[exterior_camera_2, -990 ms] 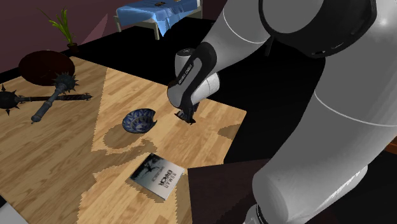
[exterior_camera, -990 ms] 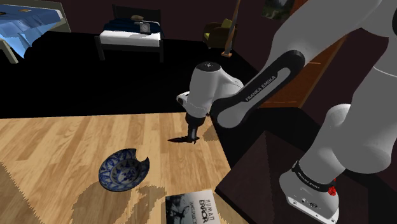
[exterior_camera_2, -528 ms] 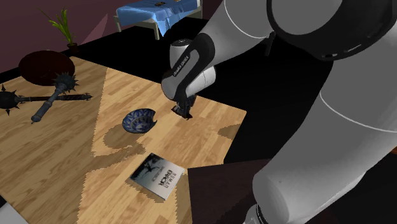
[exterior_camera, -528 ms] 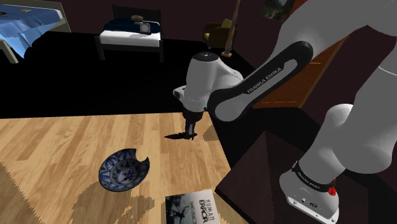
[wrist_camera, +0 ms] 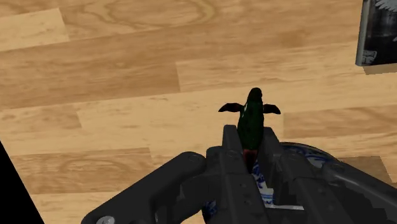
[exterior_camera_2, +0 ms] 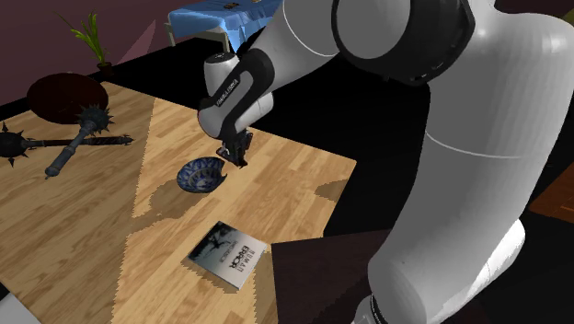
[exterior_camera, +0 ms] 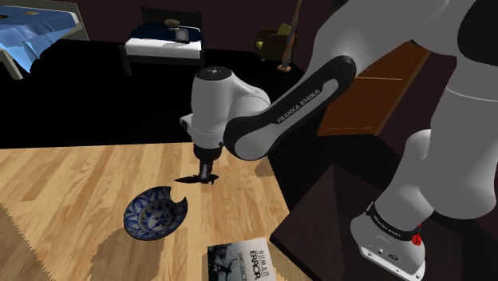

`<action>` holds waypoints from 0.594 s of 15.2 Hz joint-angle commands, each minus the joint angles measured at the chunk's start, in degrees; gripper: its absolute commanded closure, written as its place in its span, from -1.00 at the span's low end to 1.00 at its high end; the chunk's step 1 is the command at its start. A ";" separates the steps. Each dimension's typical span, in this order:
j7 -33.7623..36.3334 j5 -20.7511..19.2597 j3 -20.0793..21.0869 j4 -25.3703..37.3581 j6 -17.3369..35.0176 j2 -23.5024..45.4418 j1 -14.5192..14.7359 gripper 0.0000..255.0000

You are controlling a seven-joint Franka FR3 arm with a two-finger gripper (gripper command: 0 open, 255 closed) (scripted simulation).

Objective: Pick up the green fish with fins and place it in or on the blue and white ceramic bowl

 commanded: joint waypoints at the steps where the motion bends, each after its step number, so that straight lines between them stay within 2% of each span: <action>1: 2.29 -1.30 0.15 5.37 -1.91 3.78 1.60 1.00; 9: 8.01 -4.40 -0.02 28.65 -11.32 18.57 8.47 1.00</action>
